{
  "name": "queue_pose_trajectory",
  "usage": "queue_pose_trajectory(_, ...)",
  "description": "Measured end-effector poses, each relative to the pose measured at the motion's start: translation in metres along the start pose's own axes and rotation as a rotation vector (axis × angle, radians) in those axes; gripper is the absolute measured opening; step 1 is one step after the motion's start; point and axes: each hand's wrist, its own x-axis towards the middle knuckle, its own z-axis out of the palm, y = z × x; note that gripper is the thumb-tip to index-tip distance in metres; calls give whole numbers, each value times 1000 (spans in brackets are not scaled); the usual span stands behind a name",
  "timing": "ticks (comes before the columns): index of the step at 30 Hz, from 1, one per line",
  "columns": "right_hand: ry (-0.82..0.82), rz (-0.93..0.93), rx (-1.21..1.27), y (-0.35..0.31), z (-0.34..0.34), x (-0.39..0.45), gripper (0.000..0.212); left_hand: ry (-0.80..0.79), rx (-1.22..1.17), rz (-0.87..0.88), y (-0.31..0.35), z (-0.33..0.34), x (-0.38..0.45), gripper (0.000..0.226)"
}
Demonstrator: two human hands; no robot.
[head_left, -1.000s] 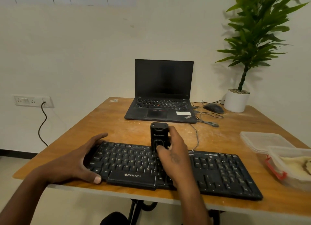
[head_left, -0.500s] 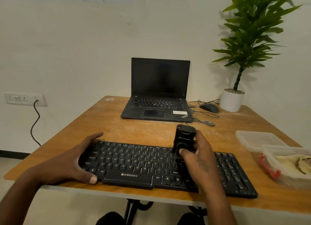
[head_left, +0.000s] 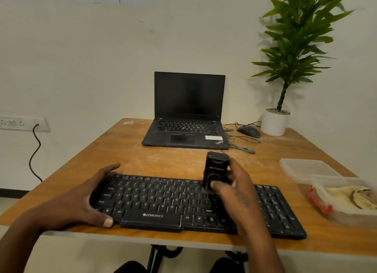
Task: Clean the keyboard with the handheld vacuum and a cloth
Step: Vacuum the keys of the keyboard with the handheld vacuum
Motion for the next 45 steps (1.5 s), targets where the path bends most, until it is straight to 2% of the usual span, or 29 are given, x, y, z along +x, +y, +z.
queue_pose_trajectory(5,47,79,11,4,-30,4,54,30,11,13,-3,-1,1,140)
queue_pose_trajectory(11,-83,77,-9,-11,10,20,52,18,34,-4,2,-1,-2,141)
queue_pose_trajectory(14,-91,41,-66,-11,21,14,54,10,36,-4,2,0,-4,141)
queue_pose_trajectory(18,-1,48,-46,-4,-7,4,59,7,40,1,1,0,-2,140)
queue_pose_trajectory(22,117,60,-12,7,-46,-10,54,10,30,11,-2,1,0,140)
queue_pose_trajectory(25,180,38,-12,11,-51,-11,54,15,26,9,-6,-2,3,139)
queue_pose_trajectory(32,9,-23,21,10,-10,-8,60,42,-5,2,-15,-3,5,141)
queue_pose_trajectory(35,-10,-22,43,11,-8,-8,60,40,-28,-7,-17,-3,7,141)
queue_pose_trajectory(45,282,77,101,20,-62,-7,60,51,-61,5,-28,-7,14,143)
